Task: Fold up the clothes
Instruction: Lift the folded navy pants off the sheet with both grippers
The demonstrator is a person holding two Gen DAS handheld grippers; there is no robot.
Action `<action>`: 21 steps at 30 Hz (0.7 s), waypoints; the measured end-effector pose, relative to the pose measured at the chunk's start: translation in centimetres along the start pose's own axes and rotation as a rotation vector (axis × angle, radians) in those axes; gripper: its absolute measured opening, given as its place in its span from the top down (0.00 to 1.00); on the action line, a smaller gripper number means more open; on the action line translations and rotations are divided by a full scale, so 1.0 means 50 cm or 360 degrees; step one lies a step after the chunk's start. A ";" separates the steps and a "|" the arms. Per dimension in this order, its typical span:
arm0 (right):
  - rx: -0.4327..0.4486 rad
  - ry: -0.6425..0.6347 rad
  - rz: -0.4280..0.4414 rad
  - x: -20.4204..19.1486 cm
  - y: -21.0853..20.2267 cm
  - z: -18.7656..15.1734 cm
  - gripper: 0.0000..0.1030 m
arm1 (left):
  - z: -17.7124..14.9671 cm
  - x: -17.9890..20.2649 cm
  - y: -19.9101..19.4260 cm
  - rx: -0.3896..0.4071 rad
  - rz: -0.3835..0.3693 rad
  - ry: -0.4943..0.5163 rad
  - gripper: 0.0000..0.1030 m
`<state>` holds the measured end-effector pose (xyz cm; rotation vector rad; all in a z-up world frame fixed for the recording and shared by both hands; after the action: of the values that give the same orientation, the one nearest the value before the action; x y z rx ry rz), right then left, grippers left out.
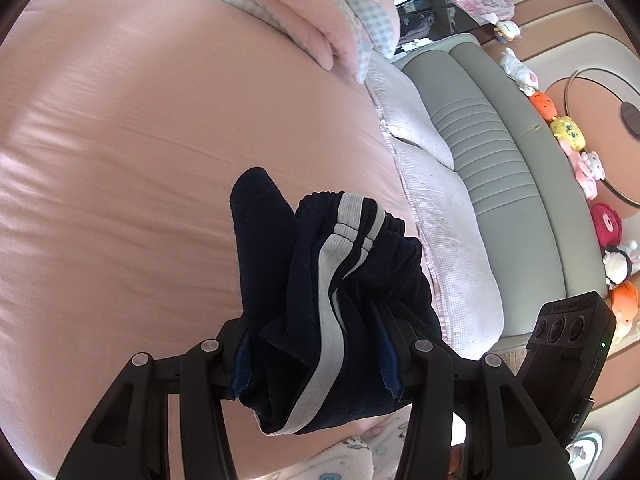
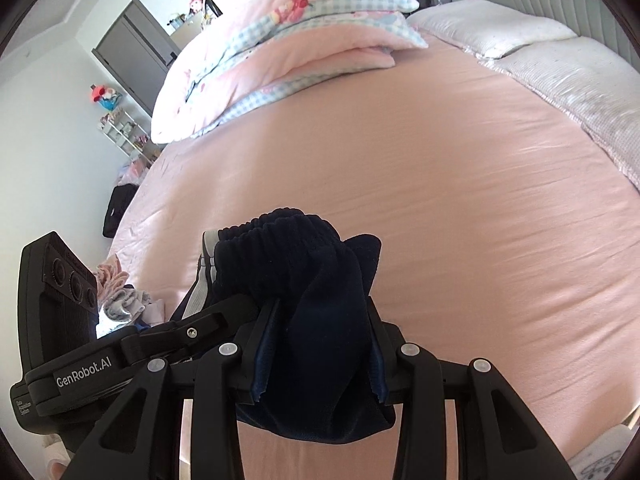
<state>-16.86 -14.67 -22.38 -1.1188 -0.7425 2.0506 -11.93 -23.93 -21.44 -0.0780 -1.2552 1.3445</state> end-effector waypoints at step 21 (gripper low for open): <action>0.0270 -0.0042 0.0162 -0.083 -0.285 -0.037 0.62 | -0.026 0.174 -0.182 0.0289 0.0017 0.0167 0.55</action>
<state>-9.47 -8.93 -10.72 -1.0542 -0.5225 2.1722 -7.24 -19.66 -10.49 -0.0276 -1.0419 1.4395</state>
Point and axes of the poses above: each gripper's, at about its wrist camera, not at the fingertips, and y roughly the way its jaws point, x to its right, z to its top, the point moved 8 cm from there along y, roughly the way its jaws point, and after that the axes turned 7 degrees about y, right-handed, at the moved point
